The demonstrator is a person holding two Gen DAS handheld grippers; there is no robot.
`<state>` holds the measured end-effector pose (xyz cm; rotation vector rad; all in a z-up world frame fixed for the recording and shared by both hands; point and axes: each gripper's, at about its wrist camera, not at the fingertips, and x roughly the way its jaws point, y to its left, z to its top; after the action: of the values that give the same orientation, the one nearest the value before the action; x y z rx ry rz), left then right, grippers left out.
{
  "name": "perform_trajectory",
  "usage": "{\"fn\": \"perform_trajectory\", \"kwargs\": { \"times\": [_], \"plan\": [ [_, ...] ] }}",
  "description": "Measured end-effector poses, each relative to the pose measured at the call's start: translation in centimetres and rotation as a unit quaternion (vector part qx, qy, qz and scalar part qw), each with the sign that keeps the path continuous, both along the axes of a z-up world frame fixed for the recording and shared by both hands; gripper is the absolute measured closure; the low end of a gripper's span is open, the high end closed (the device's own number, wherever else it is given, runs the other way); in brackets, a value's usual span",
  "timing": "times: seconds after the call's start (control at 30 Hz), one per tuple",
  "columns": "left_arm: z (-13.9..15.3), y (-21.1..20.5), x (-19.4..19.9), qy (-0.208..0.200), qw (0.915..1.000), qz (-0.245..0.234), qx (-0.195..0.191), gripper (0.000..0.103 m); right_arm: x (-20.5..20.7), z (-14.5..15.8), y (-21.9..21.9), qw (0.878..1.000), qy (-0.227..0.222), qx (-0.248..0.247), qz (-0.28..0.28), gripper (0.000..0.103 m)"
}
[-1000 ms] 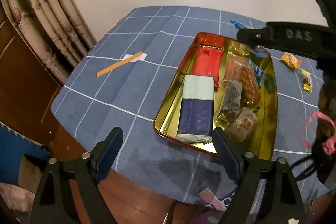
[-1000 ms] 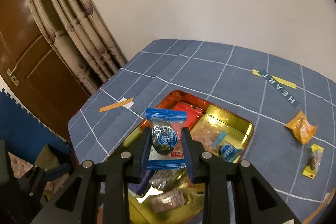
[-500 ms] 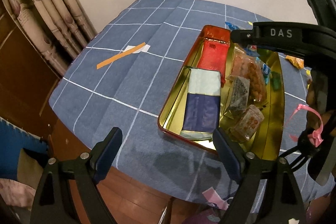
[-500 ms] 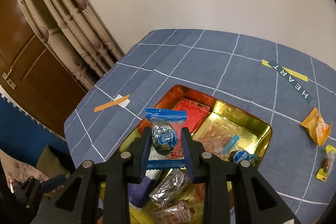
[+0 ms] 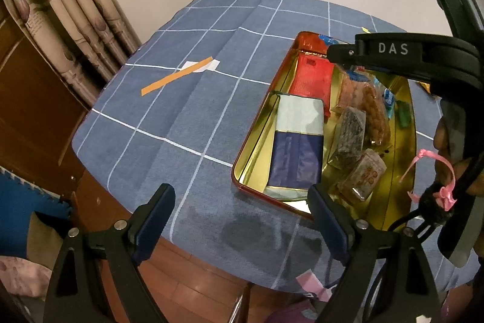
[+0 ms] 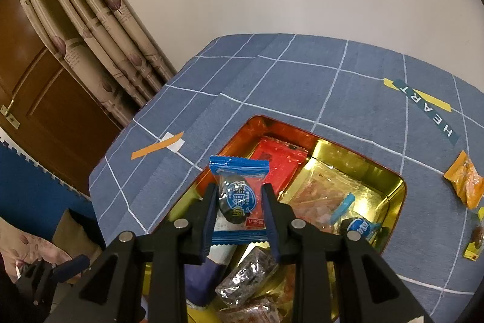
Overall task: Organize snacks
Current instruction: 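Carry the blue-wrapped candy over the tin and open the right tool, then grasp the orange snack bag with the left tool while the right tool grasps the yellow-wrapped candy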
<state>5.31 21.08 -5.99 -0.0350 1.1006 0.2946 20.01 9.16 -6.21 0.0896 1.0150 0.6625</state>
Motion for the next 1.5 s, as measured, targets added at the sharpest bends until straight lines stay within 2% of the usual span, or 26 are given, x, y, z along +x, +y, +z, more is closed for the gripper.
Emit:
{"fn": "perform_trajectory", "kwargs": {
  "times": [0.43,0.63,0.8,0.9,1.0,1.13,1.33,1.4,1.5],
  "plan": [
    [-0.3,0.3,0.1,0.004,1.0,0.004,0.008,0.015,-0.4,0.4,0.1,1.0,-0.01,0.006,0.003,0.073],
    [-0.2,0.3,0.1,0.002,0.9999,0.005,0.014,0.015,-1.4,2.4,-3.1,0.999,-0.027,0.039,-0.025,0.072],
    [0.0,-0.1,-0.2,-0.003,0.9997,0.003,0.024,0.015,-4.1,3.1,-9.2,0.996,-0.052,0.038,-0.067,0.073],
    [0.0,-0.6,-0.4,-0.003,0.9994,-0.001,0.033,0.015,-6.0,2.0,-14.7,0.992,-0.05,0.022,-0.115,0.072],
    [0.2,-1.1,-0.6,-0.004,0.999,-0.007,0.043,0.015,-7.2,0.3,-20.9,0.983,-0.046,-0.017,-0.176,0.072],
    [1.4,-2.2,-1.1,-0.027,0.9977,-0.019,0.059,0.015,-8.1,-1.0,-26.7,0.973,-0.036,-0.037,-0.227,0.072],
    [4.7,-5.2,-0.9,-0.067,0.9929,-0.076,0.063,0.015,-8.6,-2.6,-31.6,0.963,-0.035,-0.063,-0.261,0.071],
    [5.8,-6.6,0.2,-0.069,0.9907,-0.104,0.055,0.015,-8.5,-3.1,-32.5,0.962,-0.027,-0.049,-0.268,0.071],
    [6.7,-8.0,2.1,-0.064,0.9899,-0.121,0.035,0.014,-8.0,-3.5,-32.8,0.964,-0.021,-0.03,-0.264,0.071]
  ]
}}
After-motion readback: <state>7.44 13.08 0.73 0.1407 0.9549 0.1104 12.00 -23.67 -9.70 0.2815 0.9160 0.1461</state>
